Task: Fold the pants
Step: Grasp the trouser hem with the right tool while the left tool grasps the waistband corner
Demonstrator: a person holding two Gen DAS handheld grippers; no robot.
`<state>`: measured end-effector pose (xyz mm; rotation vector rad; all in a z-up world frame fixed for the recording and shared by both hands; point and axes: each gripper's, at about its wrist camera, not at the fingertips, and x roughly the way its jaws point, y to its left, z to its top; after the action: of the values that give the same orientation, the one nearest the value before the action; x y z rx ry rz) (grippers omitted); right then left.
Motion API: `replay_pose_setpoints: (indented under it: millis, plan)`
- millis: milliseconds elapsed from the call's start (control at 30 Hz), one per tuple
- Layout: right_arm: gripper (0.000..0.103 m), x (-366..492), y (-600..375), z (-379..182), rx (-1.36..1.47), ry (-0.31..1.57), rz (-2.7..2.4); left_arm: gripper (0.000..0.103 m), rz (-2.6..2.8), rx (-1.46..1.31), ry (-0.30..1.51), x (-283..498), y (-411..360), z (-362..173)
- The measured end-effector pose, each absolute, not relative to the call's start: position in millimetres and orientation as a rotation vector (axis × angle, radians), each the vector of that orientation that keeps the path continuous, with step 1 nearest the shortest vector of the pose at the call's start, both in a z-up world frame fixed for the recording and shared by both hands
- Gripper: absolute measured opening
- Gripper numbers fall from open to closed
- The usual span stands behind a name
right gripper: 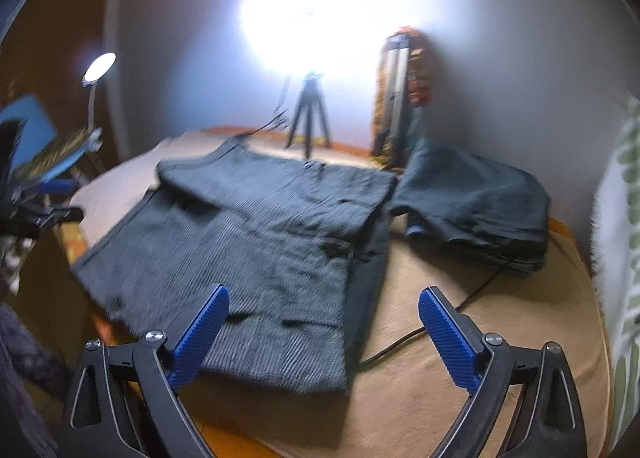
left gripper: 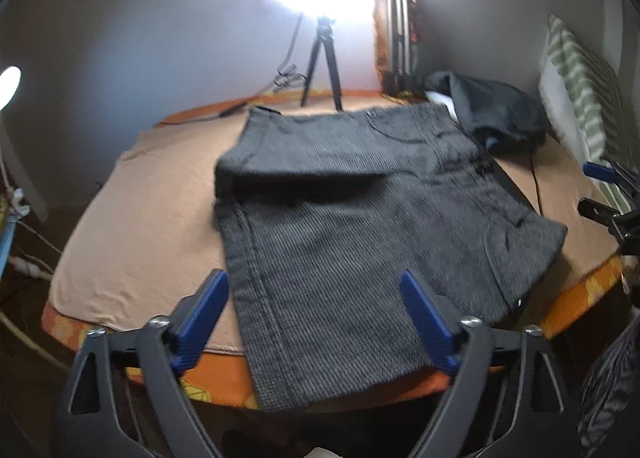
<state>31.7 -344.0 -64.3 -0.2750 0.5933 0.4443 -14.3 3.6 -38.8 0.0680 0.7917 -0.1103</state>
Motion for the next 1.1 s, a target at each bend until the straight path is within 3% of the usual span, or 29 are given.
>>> replay_pose_setpoints:
  millis: [133,300,600,667,733,900,1100]
  plan:
    - [0.080,21.7,-327.4,-79.6,-0.393,0.635,0.553,0.074,-0.159,0.102,0.828,-19.4,1.8,-48.3]
    - [0.075,11.9,-313.7,-98.5,-0.530,0.673,0.642,0.069,-0.205,0.148,0.882,-28.2,7.8,-58.6]
    - [0.067,13.5,-301.7,-125.7,-0.753,0.696,0.636,0.068,-0.276,0.166,0.964,-35.8,13.6,-72.7]
    - [0.062,15.2,-301.2,-129.0,-0.775,0.701,0.627,0.068,-0.295,0.177,0.968,-36.5,9.6,-74.1]
    - [0.047,18.2,-300.6,-131.5,-0.782,0.722,0.628,0.068,-0.319,0.205,0.970,-38.0,2.5,-76.2]
    - [0.025,20.4,-296.1,-128.7,-0.769,0.725,0.658,0.068,-0.357,0.296,0.970,-39.7,-11.3,-80.5]
    - [0.013,30.4,-298.1,-105.8,-0.665,0.684,0.619,0.068,-0.358,0.390,0.961,-38.5,-21.2,-88.8]
